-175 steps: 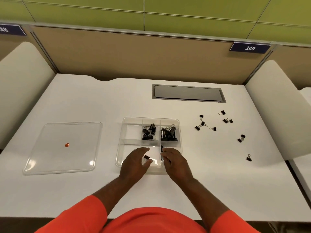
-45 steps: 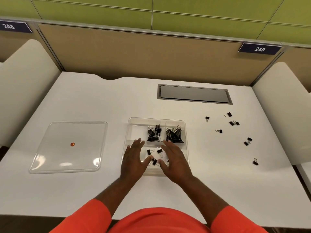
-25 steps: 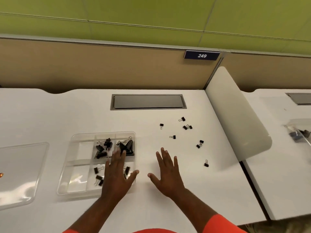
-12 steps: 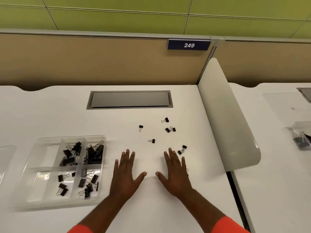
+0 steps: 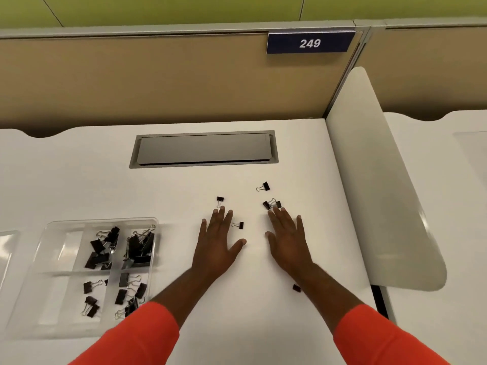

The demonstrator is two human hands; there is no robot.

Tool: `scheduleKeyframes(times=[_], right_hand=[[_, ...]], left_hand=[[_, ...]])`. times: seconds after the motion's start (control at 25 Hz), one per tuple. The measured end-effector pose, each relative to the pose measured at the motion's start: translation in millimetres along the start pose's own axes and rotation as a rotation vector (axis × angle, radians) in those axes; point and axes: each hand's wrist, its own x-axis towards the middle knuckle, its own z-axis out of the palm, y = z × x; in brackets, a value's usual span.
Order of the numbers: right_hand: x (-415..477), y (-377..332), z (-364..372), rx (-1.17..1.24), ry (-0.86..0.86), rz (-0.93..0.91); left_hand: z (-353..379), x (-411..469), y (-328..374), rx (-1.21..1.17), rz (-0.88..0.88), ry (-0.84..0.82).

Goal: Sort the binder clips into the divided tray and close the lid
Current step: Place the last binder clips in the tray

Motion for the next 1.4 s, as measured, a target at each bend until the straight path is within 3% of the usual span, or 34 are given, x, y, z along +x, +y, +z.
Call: scheduleKeyframes(times=[0.36, 0.8, 1.0, 1.4], right_hand=[[63.3, 18.6, 8.1, -0.016, 0.055, -0.149], [55.7, 24.7, 12.4, 0.078, 0.219, -0.243], [33.6, 19.7, 5.7, 0.162, 0.277, -0.217], [-20.2, -20.7, -25.6, 0.513, 0.283, 0.040]], left_hand=[[20.9, 108.7, 12.2, -0.106, 0.044, 0.017], [42.4, 166.0, 32.0, -0.119, 0.055, 0.059], [36.5, 155.2, 35.8, -0.174, 0.047, 0.077], [1.1, 46.9, 31.7, -0.197, -0.023, 0.131]])
